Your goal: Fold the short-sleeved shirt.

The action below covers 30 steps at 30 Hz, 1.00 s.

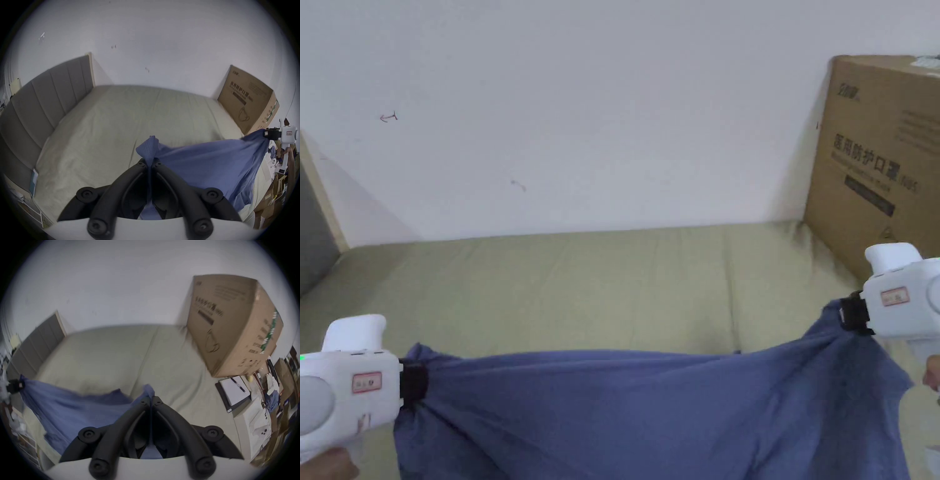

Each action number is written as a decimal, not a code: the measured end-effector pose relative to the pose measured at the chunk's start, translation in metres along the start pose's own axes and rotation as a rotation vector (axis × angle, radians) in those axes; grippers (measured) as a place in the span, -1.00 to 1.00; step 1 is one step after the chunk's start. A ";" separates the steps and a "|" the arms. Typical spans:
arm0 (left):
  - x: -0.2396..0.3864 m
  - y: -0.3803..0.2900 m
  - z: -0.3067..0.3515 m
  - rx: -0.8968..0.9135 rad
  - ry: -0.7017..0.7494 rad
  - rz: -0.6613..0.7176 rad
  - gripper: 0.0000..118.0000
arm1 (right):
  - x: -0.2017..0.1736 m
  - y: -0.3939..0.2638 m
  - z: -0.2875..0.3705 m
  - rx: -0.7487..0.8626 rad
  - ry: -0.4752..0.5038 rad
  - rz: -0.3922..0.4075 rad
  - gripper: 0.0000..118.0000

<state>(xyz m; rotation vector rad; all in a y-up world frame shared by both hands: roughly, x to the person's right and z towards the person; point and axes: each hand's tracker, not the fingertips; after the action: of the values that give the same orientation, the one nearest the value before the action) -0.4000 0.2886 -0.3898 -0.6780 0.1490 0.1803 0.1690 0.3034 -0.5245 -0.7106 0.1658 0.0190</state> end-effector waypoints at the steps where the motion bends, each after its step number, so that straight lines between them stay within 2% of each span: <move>1: 0.000 0.008 0.011 0.028 0.004 -0.005 -0.96 | 0.005 0.006 0.017 0.030 0.014 -0.020 -1.00; 4: 0.007 0.028 0.044 0.110 -0.001 -0.030 -0.96 | 0.012 0.017 0.064 0.109 0.056 -0.083 -1.00; 7: 0.015 0.048 0.069 0.152 -0.014 -0.052 -0.96 | 0.013 0.027 0.098 0.151 0.058 -0.101 -1.00; 14: 0.025 0.104 0.096 0.239 -0.021 -0.055 -0.96 | 0.010 0.078 0.139 0.249 0.038 -0.094 -1.00; 23: 0.042 0.228 0.103 0.309 0.024 -0.084 -0.96 | -0.006 0.191 0.165 0.346 -0.032 -0.047 -1.00; 26: 0.043 0.270 0.105 0.327 0.014 -0.056 -0.96 | -0.007 0.233 0.176 0.388 -0.024 -0.090 -1.00; 30: 0.056 0.299 0.121 0.377 0.037 -0.091 -0.96 | -0.018 0.276 0.195 0.426 -0.032 -0.067 -1.00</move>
<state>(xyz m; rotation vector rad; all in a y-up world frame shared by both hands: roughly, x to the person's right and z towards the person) -0.4002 0.6010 -0.4895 -0.3122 0.1817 0.0496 0.1593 0.6403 -0.5556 -0.2900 0.1102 -0.0678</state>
